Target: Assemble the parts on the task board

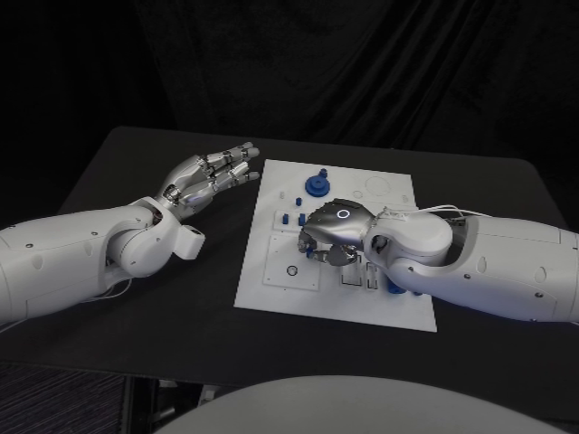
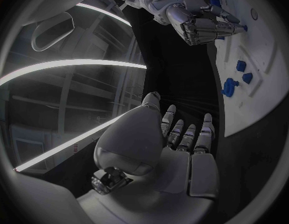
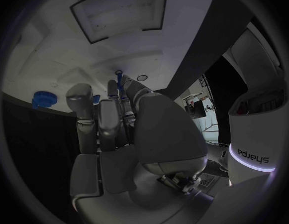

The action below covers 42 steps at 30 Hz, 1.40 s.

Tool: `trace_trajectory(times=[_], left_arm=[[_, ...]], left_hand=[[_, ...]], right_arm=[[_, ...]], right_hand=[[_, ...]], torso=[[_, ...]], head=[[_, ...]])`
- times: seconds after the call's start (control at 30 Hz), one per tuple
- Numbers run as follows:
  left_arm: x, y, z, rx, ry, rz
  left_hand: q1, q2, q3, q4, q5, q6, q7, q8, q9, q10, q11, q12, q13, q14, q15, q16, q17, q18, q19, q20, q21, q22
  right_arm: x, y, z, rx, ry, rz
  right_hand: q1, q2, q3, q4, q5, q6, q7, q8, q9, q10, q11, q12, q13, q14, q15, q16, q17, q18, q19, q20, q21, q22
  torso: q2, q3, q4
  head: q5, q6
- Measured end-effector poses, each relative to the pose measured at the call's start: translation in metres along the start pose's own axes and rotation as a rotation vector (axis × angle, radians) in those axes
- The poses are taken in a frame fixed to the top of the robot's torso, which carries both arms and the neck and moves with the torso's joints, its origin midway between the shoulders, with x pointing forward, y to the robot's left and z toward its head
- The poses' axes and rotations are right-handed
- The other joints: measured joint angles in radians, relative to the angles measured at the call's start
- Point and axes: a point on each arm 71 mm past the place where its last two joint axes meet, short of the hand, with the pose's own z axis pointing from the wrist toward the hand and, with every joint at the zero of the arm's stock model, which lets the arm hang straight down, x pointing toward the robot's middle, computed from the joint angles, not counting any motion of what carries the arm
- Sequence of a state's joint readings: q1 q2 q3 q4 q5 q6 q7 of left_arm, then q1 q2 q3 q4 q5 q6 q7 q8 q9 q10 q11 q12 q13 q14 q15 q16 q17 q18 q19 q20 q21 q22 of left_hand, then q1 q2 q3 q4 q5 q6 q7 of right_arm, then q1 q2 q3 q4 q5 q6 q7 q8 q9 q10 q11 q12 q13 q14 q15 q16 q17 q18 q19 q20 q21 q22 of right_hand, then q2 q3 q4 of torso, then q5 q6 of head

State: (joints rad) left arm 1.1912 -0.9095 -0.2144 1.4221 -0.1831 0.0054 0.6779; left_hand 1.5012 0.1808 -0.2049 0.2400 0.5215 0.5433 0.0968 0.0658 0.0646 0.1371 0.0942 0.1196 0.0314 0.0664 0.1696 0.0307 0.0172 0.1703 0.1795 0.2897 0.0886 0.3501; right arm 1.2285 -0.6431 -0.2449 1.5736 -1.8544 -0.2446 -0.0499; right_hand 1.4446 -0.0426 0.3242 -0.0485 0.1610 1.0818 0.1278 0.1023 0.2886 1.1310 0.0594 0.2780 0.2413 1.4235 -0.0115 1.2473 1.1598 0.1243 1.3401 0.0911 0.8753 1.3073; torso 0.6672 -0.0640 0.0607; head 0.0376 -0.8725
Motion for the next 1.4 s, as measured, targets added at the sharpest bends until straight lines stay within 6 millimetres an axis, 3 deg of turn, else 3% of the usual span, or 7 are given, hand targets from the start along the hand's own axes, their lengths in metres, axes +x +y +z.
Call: trace_trajectory(times=[0.53,1.4], left_arm=[[0.0005,0.0018,-0.0005,-0.003,0.004,-0.005],[0.0006,0.0036,-0.0017,-0.007,0.005,-0.009]], left_hand=[[0.000,0.000,0.003,-0.003,0.000,0.005,0.005,0.000,0.001,0.000,0.000,0.000,0.000,0.000,0.000,0.000,0.000,0.000,0.000,0.000,0.000,0.000],[0.004,0.004,0.003,-0.003,0.000,0.009,0.009,0.004,0.002,0.000,0.000,0.000,0.000,0.000,0.000,0.000,0.000,0.000,0.000,0.000,0.000,0.000]], right_arm=[[0.0014,-0.0001,-0.0010,0.001,-0.001,0.002],[0.0047,-0.0012,-0.0044,0.005,0.006,0.006]], right_hand=[[-0.005,-0.005,0.000,0.000,0.000,0.000,0.000,-0.006,-0.005,0.000,0.000,-0.006,-0.003,0.000,0.000,0.000,-0.009,0.000,0.000,0.000,-0.004,0.001],[-0.005,-0.005,0.000,0.000,0.000,-0.006,0.002,-0.015,-0.007,-0.003,0.003,-0.015,-0.005,-0.004,0.003,0.000,-0.013,0.000,-0.002,0.002,-0.009,0.000]], torso=[[0.000,0.0001,0.0008],[-0.001,0.0000,0.0003]], head=[[-0.002,0.000],[0.006,0.000]])
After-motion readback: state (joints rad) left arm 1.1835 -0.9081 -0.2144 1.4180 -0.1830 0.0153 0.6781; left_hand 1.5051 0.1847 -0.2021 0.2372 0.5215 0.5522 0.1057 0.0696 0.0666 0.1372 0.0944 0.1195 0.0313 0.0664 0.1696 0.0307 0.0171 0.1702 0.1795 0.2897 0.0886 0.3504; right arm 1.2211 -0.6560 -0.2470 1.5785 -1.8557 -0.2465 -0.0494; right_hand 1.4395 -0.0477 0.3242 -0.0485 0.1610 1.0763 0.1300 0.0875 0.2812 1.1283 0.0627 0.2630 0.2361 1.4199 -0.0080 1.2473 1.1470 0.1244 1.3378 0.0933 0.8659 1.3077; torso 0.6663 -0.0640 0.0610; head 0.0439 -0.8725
